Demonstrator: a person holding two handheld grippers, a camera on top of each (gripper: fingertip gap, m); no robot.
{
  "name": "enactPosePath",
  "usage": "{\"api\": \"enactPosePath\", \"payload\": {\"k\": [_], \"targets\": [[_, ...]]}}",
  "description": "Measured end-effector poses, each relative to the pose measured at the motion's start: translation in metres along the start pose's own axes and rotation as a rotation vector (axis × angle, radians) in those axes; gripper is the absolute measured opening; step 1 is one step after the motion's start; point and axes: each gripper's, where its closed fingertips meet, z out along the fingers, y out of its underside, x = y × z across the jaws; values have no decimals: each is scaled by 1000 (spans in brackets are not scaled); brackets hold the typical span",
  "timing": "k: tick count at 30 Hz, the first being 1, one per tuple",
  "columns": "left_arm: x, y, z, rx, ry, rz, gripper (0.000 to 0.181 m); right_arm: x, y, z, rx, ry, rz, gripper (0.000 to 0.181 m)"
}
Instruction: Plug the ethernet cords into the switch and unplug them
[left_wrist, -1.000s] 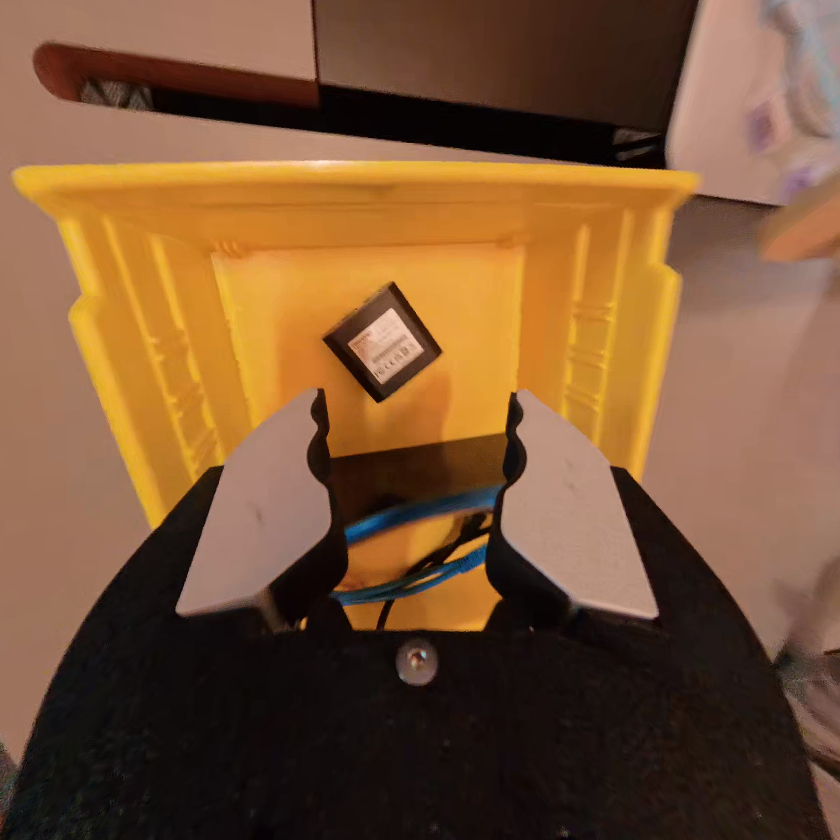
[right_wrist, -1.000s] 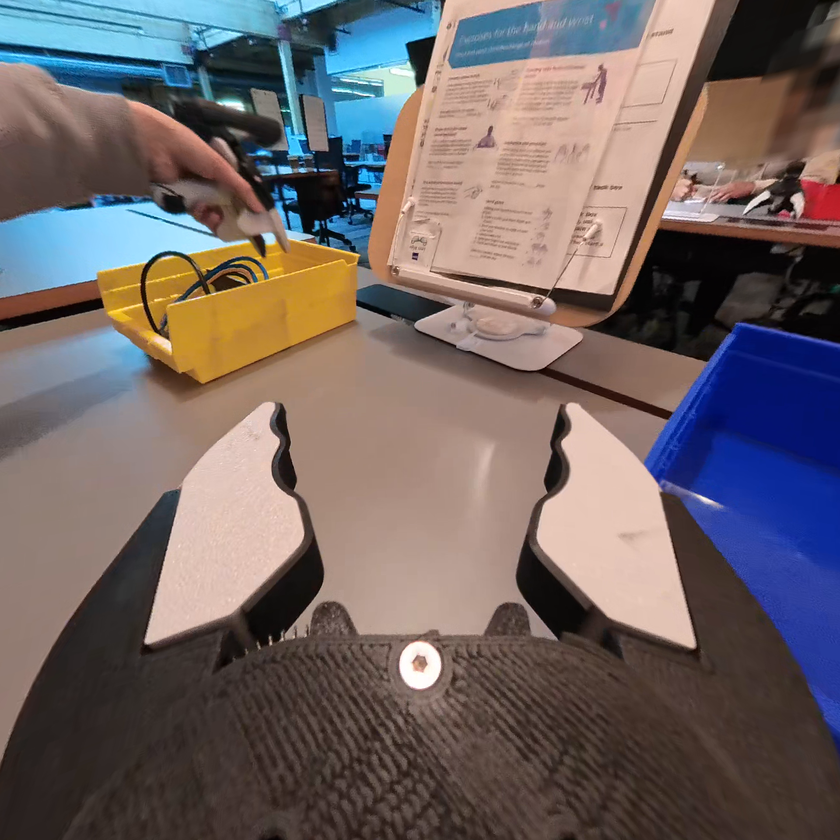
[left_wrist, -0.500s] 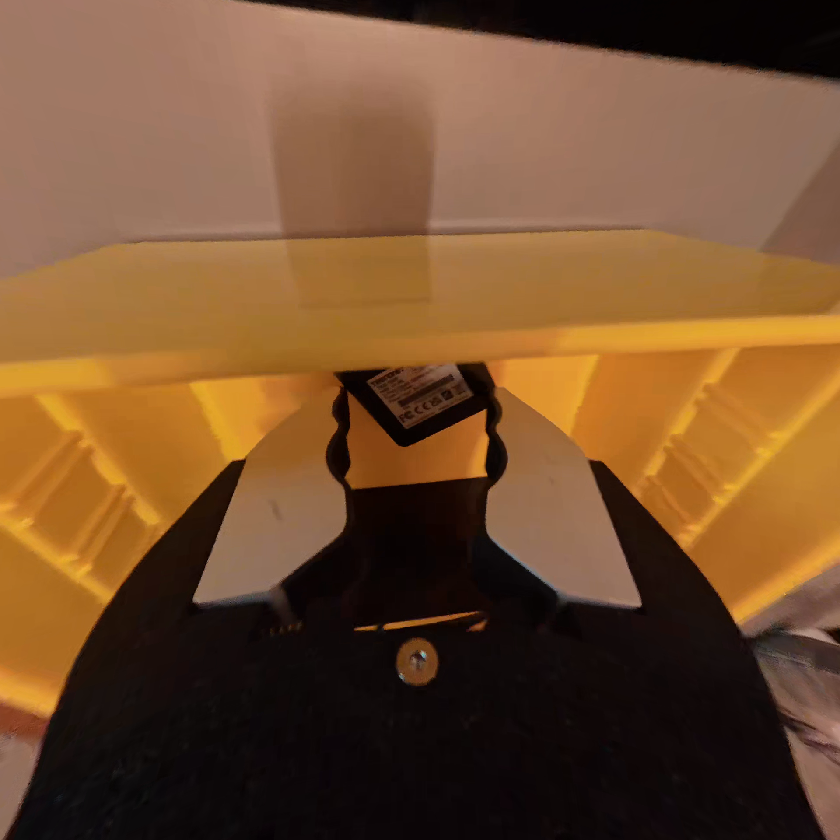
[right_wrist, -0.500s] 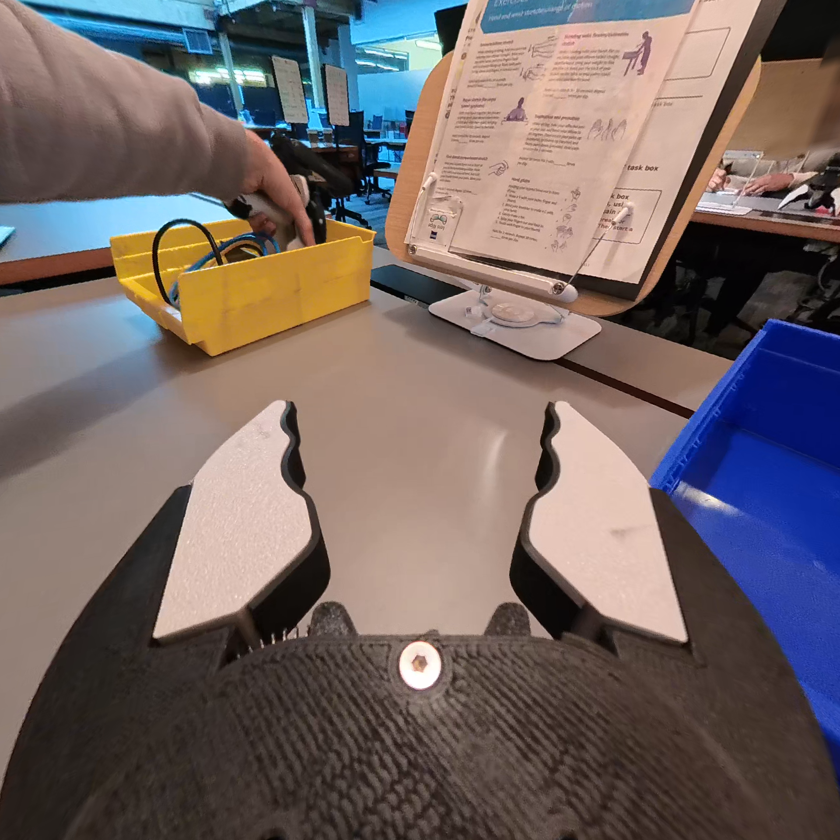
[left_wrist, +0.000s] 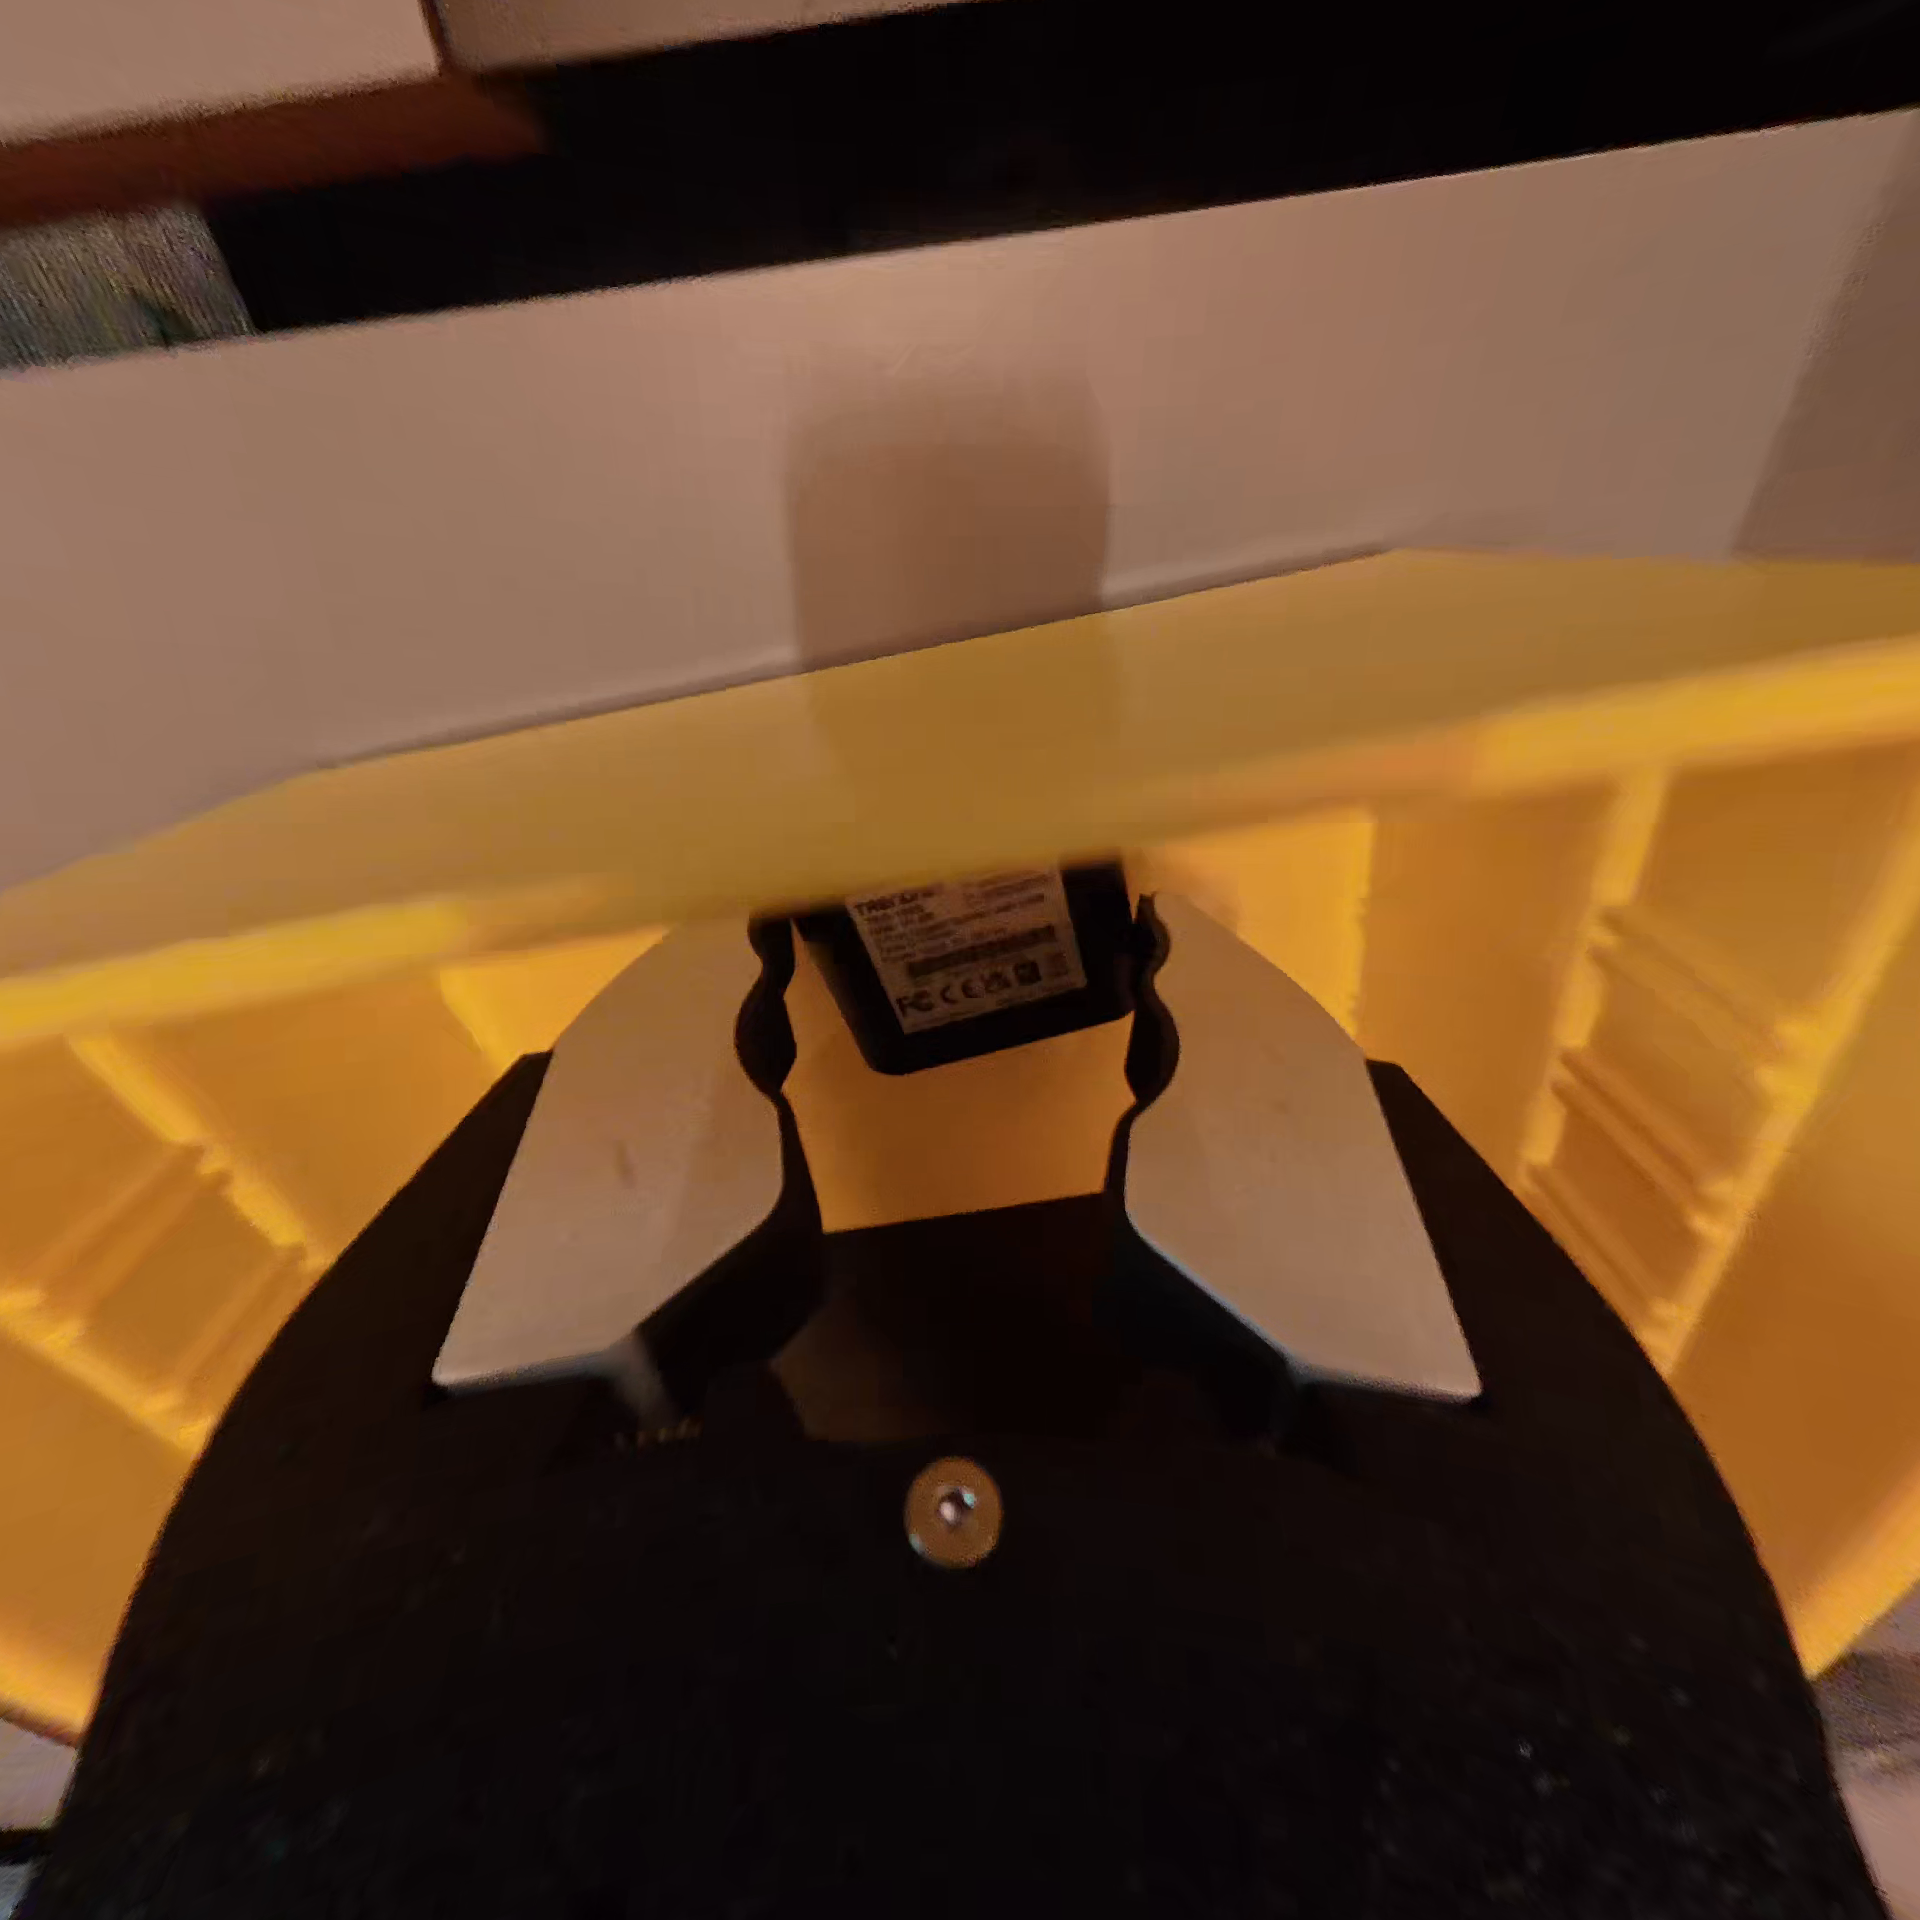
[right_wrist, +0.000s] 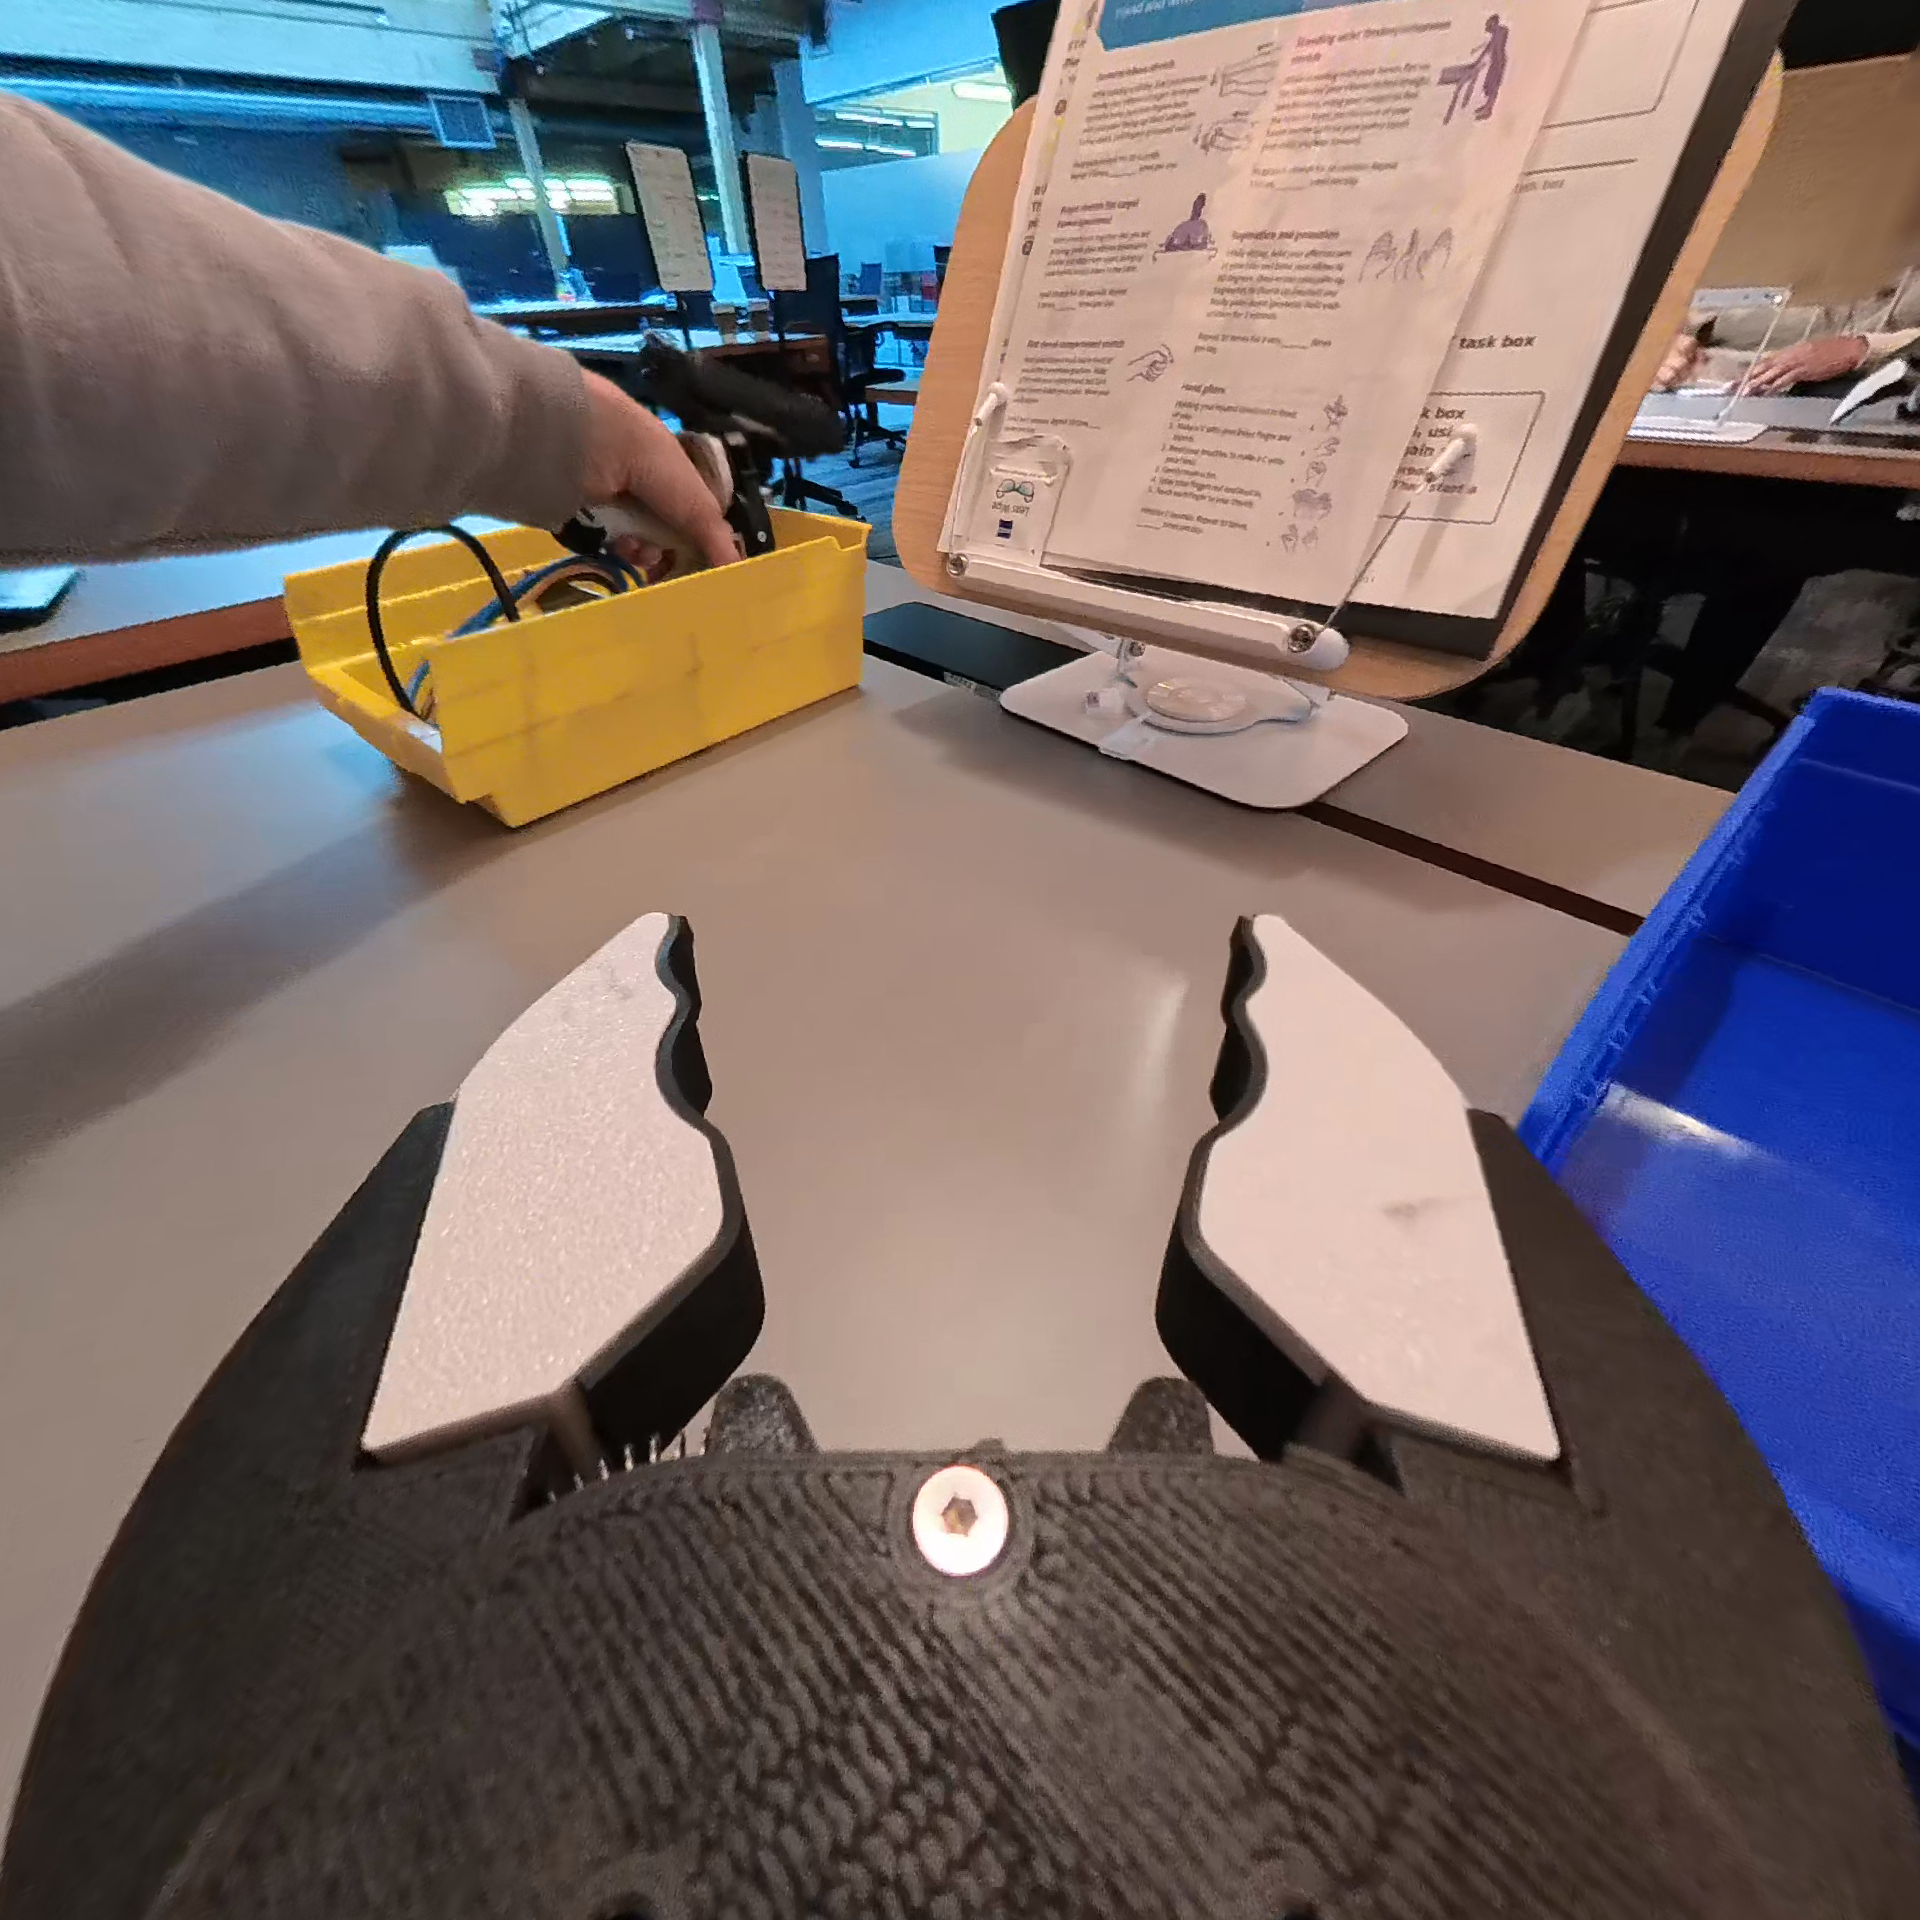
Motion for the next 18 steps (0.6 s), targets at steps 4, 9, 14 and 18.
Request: {"api": "enactPosePath", "payload": {"k": [4,9,14,18], "targets": [[6,-10,-42,171,23,95,61,-9,-2,1,-4,-17,-11,95],[40,9,-126,396,141,261,61,-28,-7,5,6,-54,-41,93],[139,68,-199,686,491,474,61,-59,-4,16,10,-116,-60,94],[232,125,-234,991,936,490,61,-82,-12,23,83,-80,-97,97]]}}
